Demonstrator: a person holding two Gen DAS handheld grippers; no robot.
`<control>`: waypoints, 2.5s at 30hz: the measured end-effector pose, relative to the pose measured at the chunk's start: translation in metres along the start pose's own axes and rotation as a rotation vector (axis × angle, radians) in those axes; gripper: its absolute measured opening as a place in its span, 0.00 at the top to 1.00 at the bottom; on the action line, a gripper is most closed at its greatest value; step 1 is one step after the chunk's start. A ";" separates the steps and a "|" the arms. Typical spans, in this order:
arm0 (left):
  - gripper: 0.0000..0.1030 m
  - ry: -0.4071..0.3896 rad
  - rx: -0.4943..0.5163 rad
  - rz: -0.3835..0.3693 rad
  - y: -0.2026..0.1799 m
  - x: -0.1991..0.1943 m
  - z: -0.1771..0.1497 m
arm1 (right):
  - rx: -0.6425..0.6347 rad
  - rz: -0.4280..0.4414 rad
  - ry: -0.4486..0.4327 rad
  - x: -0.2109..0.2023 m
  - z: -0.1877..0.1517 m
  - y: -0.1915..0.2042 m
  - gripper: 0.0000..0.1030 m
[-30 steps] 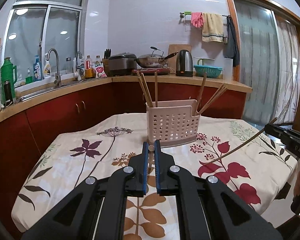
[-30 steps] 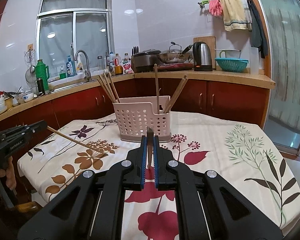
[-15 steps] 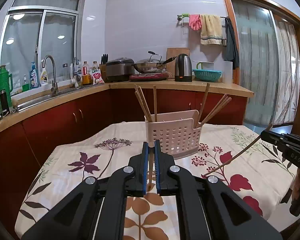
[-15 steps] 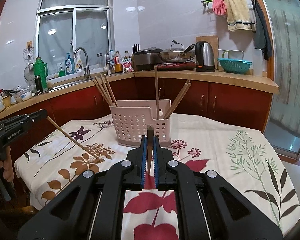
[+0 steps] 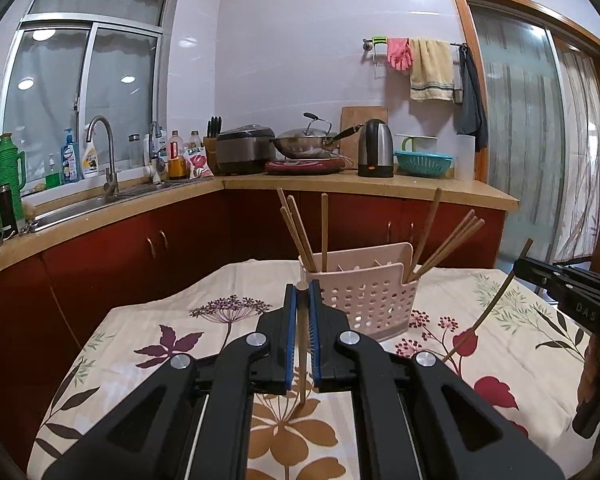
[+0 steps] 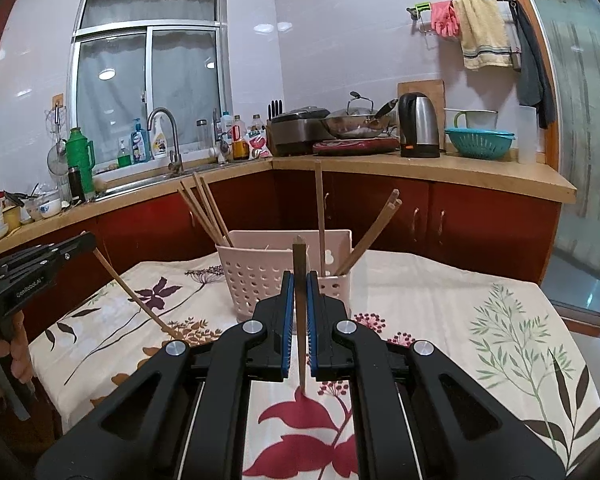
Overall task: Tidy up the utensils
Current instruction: 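Lift both held chopsticks up above the pink holder, then lower both chopsticks into the pink holder and open both grippers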
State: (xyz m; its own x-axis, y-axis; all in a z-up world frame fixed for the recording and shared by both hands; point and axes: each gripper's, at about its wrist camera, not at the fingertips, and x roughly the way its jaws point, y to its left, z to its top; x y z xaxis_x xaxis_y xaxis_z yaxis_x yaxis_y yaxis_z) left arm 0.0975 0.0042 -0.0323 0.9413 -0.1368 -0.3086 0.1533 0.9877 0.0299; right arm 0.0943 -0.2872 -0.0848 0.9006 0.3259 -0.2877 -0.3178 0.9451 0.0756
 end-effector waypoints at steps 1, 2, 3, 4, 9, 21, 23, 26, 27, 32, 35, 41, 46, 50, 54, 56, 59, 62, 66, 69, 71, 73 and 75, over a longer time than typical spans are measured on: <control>0.94 -0.002 -0.003 -0.001 0.000 0.001 0.001 | 0.000 0.001 -0.001 0.001 0.001 0.000 0.93; 0.94 -0.004 -0.007 -0.001 0.001 0.003 0.002 | 0.000 0.001 -0.003 0.001 0.001 0.000 0.93; 0.94 -0.007 -0.011 -0.002 0.001 0.004 0.003 | -0.001 0.001 -0.004 0.002 0.002 0.001 0.93; 0.94 -0.011 -0.015 -0.002 0.001 0.005 0.004 | 0.000 0.002 -0.005 0.003 0.003 0.000 0.93; 0.94 -0.042 -0.025 -0.012 -0.002 0.006 0.014 | 0.003 0.004 -0.020 0.003 0.009 0.000 0.94; 0.94 -0.165 -0.018 -0.084 -0.019 0.003 0.056 | -0.009 0.013 -0.153 -0.012 0.050 -0.003 0.94; 0.94 -0.189 -0.015 -0.094 -0.022 0.003 0.065 | -0.015 0.012 -0.179 -0.013 0.058 -0.004 0.94; 0.94 -0.232 -0.002 -0.101 -0.027 0.003 0.078 | -0.026 0.005 -0.224 -0.014 0.072 -0.008 0.94; 0.94 -0.243 0.001 -0.102 -0.028 0.004 0.082 | -0.030 0.000 -0.240 -0.015 0.077 -0.009 0.94; 0.94 -0.303 0.012 -0.107 -0.030 0.009 0.103 | -0.047 -0.017 -0.291 -0.012 0.097 -0.016 0.94; 0.94 -0.329 0.015 -0.107 -0.030 0.014 0.112 | -0.056 -0.028 -0.309 -0.009 0.104 -0.019 0.94; 0.94 -0.362 0.018 -0.104 -0.032 0.030 0.122 | -0.077 -0.045 -0.326 0.009 0.111 -0.023 0.94; 0.94 -0.391 0.017 -0.097 -0.031 0.044 0.128 | -0.069 -0.038 -0.310 0.033 0.109 -0.029 0.94; 0.94 -0.387 0.015 -0.094 -0.030 0.057 0.128 | -0.060 -0.028 -0.289 0.050 0.106 -0.032 0.94; 0.94 -0.364 0.016 -0.090 -0.030 0.069 0.121 | -0.050 -0.023 -0.274 0.063 0.101 -0.034 0.94; 0.94 -0.348 0.014 -0.085 -0.029 0.076 0.116 | -0.046 -0.018 -0.269 0.066 0.100 -0.034 0.94; 0.94 -0.326 0.009 -0.082 -0.028 0.083 0.113 | -0.050 -0.014 -0.270 0.064 0.102 -0.033 0.94; 0.94 -0.301 0.008 -0.080 -0.026 0.090 0.109 | -0.061 -0.028 -0.286 0.058 0.104 -0.033 0.94; 0.94 -0.272 -0.005 -0.081 -0.024 0.096 0.103 | -0.043 -0.026 -0.291 0.060 0.104 -0.038 0.94; 0.94 -0.252 -0.008 -0.077 -0.024 0.101 0.098 | -0.029 -0.016 -0.287 0.066 0.103 -0.039 0.94; 0.94 -0.238 -0.011 -0.075 -0.024 0.105 0.093 | -0.011 -0.004 -0.273 0.073 0.100 -0.040 0.94; 0.94 -0.225 -0.017 -0.073 -0.022 0.108 0.089 | 0.002 0.003 -0.253 0.082 0.096 -0.041 0.94; 0.94 -0.212 -0.021 -0.069 -0.021 0.111 0.085 | 0.012 0.006 -0.232 0.089 0.091 -0.043 0.94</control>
State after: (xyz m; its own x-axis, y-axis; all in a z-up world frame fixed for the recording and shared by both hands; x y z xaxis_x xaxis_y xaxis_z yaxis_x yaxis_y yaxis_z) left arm 0.2239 -0.0385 0.0133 0.9713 -0.2150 -0.1021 0.2156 0.9765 -0.0050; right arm 0.2150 -0.2969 -0.0264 0.9432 0.3268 -0.0601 -0.3211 0.9429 0.0882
